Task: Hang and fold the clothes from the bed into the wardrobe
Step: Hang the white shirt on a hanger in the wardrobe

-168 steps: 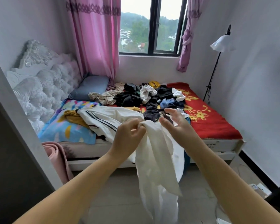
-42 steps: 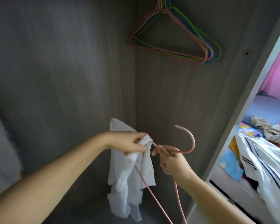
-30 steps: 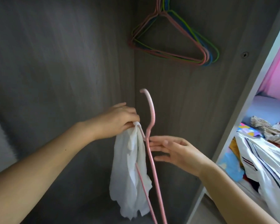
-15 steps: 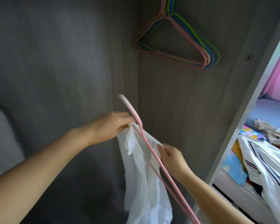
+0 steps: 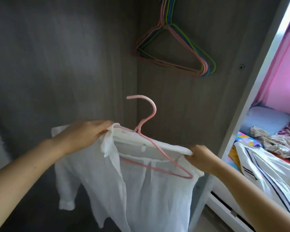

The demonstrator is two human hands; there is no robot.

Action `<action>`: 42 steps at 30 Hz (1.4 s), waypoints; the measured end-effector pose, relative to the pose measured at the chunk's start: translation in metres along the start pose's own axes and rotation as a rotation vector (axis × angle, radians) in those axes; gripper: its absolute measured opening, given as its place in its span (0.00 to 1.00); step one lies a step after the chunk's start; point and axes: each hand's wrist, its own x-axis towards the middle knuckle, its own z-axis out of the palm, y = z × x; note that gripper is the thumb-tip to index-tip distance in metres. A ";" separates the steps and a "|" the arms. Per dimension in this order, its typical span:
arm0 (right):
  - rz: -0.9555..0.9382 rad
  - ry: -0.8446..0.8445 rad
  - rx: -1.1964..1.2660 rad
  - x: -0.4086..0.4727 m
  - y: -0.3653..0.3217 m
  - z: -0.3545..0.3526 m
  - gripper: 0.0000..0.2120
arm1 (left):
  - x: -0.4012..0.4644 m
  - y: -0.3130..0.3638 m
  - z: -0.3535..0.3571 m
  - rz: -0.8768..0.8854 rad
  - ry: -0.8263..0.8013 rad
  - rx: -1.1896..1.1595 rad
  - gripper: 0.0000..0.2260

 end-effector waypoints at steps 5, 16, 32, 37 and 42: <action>-0.009 0.131 0.109 0.007 -0.001 0.001 0.11 | -0.011 -0.017 0.003 -0.159 0.060 -0.032 0.17; -0.099 0.089 0.458 0.008 -0.093 -0.013 0.13 | -0.036 -0.001 0.004 -0.368 0.021 0.393 0.20; -0.472 0.015 -0.118 0.028 -0.103 -0.034 0.18 | -0.084 -0.041 -0.007 -0.346 0.570 0.051 0.10; -0.571 0.148 -0.077 0.036 -0.105 -0.050 0.14 | -0.085 -0.056 -0.018 -0.452 0.591 -0.037 0.09; -0.804 0.341 -0.108 0.034 -0.122 -0.071 0.14 | -0.089 -0.055 -0.027 -0.445 0.657 -0.106 0.24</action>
